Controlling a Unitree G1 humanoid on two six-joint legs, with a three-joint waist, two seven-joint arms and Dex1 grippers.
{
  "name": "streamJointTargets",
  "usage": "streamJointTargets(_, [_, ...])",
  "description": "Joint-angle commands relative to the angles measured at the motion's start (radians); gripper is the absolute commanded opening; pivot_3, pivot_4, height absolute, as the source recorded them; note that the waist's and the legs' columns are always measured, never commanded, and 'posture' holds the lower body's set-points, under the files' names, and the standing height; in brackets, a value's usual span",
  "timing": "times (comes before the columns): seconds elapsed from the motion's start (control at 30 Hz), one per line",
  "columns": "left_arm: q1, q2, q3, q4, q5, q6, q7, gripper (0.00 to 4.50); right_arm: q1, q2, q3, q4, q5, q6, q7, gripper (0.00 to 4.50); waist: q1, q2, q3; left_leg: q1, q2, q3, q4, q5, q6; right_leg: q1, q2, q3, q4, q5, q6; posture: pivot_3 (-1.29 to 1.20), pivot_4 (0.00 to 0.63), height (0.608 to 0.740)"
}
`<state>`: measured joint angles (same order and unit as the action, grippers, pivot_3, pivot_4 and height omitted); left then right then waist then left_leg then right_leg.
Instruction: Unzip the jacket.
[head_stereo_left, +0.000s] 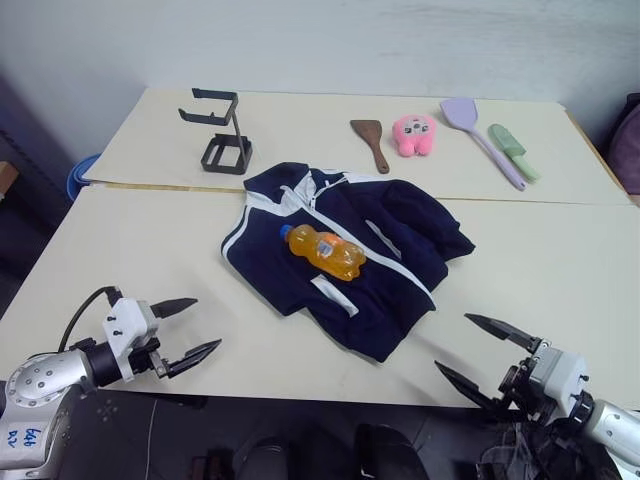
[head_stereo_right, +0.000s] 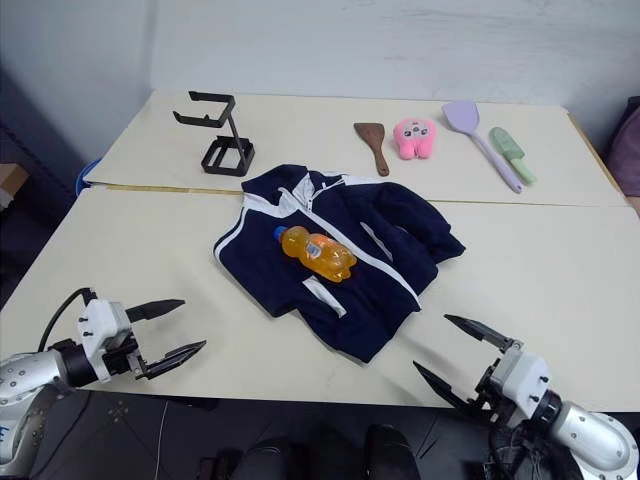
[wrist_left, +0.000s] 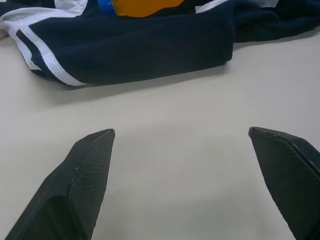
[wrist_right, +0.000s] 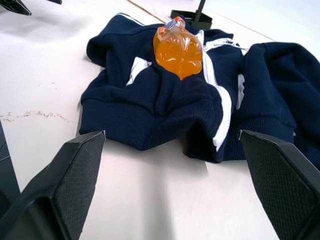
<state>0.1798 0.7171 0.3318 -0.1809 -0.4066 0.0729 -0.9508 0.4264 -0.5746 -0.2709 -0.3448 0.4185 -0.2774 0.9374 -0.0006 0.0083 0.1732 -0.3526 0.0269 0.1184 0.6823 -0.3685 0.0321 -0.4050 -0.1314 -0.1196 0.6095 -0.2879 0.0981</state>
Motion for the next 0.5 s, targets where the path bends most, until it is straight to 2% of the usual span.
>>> streamJointTargets(0.03, [-0.005,0.002,0.006,-0.041,-0.026,0.021,0.006,4.50,0.010,0.008,0.010,-0.002,0.011,-0.017,0.010,4.45,0.000,0.000,0.000,0.000,0.000,0.000,0.000,0.000,0.000,0.000,0.000,0.000,0.000,0.000,0.000,0.00,0.150,0.740])
streamJointTargets(0.17, [-0.007,0.016,-0.002,-0.052,-0.061,0.090,-0.015,4.50,0.011,0.009,0.012,-0.009,0.015,-0.019,0.009,4.45,0.000,0.000,0.000,0.000,0.000,0.000,0.000,0.000,0.000,0.000,0.000,0.000,0.000,0.000,0.000,0.00,0.150,0.740])
streamJointTargets(0.27, [-0.017,0.035,0.031,-0.081,-0.224,0.265,-0.050,4.50,0.007,0.011,0.004,-0.012,0.026,-0.013,0.000,4.45,-0.001,0.000,0.000,0.000,0.000,0.000,0.000,0.000,0.000,0.000,0.000,0.000,0.001,0.000,0.000,0.00,0.150,0.740])
streamJointTargets(0.3, [-0.027,0.042,0.035,-0.084,-0.235,0.284,-0.051,4.50,0.002,0.020,-0.004,-0.019,0.046,0.010,-0.021,4.45,-0.001,0.000,0.000,0.000,0.000,0.000,0.000,0.000,0.000,0.000,0.000,0.000,0.001,0.000,0.000,0.00,0.150,0.740])
streamJointTargets(0.5, [-0.054,0.059,0.011,-0.060,-0.163,0.232,-0.059,4.50,-0.002,0.019,-0.001,-0.040,0.053,0.027,-0.029,4.45,-0.001,0.000,0.000,0.000,0.000,0.000,0.000,0.000,0.000,0.000,0.000,0.001,0.001,0.000,0.000,0.00,0.150,0.740])
